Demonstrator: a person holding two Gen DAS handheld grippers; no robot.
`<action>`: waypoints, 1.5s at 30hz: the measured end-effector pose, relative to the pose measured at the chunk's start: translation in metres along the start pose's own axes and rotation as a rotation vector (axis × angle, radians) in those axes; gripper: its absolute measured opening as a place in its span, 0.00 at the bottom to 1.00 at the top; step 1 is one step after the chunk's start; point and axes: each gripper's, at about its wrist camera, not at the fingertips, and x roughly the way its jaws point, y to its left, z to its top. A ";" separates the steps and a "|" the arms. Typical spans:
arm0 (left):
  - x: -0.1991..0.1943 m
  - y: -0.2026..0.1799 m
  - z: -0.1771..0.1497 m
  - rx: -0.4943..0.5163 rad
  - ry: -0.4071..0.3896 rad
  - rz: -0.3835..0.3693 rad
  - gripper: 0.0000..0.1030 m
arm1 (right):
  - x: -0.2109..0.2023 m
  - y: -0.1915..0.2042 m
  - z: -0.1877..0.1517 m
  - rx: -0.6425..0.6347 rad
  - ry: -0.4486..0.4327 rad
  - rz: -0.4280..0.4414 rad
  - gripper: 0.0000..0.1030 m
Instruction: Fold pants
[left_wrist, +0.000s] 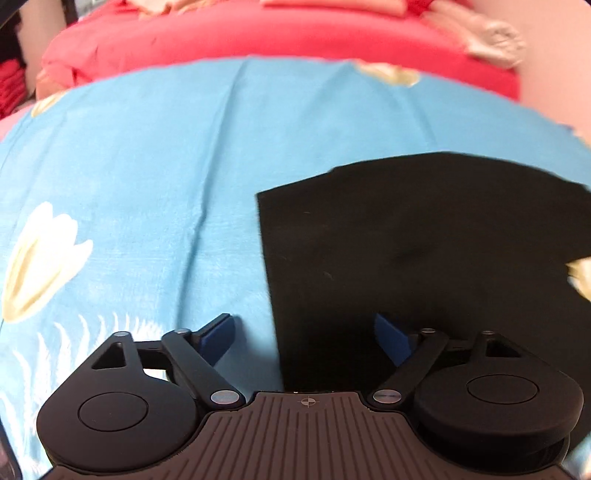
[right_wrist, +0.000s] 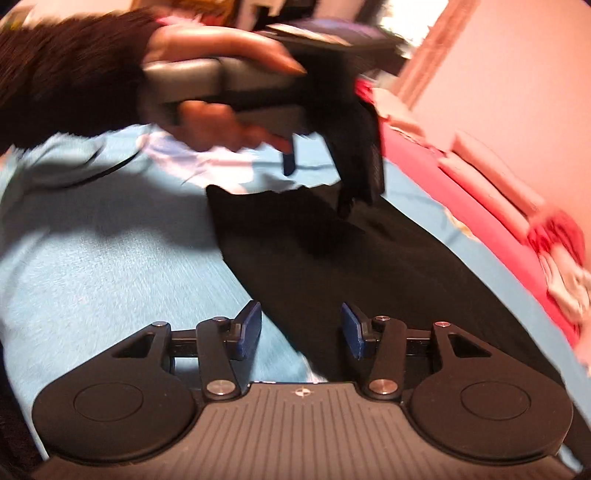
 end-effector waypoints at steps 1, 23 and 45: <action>0.004 0.001 0.003 -0.011 -0.006 0.001 1.00 | 0.006 0.001 0.003 -0.014 -0.001 -0.004 0.51; 0.026 0.017 0.029 -0.046 -0.052 -0.016 1.00 | -0.004 0.021 0.013 0.046 -0.033 0.200 0.31; -0.058 -0.049 -0.131 0.167 -0.222 -0.197 1.00 | 0.075 -0.133 0.057 0.374 0.031 0.202 0.41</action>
